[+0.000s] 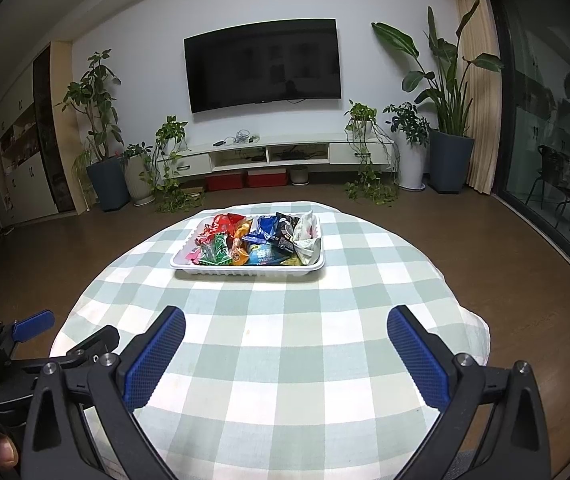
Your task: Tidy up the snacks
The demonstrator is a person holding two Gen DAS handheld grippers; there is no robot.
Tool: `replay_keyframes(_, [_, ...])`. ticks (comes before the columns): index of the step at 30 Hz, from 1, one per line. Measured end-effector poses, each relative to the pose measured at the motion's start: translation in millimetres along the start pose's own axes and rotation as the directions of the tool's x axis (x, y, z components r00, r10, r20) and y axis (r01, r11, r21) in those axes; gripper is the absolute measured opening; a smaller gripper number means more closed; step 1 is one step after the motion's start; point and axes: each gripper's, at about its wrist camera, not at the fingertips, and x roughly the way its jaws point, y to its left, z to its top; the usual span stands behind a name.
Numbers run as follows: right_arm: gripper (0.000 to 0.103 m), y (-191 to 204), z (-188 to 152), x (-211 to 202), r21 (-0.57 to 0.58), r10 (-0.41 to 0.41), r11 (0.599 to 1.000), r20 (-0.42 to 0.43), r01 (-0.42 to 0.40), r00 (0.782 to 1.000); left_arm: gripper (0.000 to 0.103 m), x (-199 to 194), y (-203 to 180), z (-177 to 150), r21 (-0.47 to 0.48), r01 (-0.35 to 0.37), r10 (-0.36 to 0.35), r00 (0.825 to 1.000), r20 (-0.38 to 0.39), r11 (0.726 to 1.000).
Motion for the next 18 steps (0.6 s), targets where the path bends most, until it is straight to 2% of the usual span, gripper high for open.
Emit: replay_keyframes(18, [0.103,0.7,-3.9,-0.8,-0.001,-0.002,1.0,-0.006,0.002,1.0,0.103,1.0,-1.1,-1.5,0.003,-0.001,0.001,1.0,0.0,1.0])
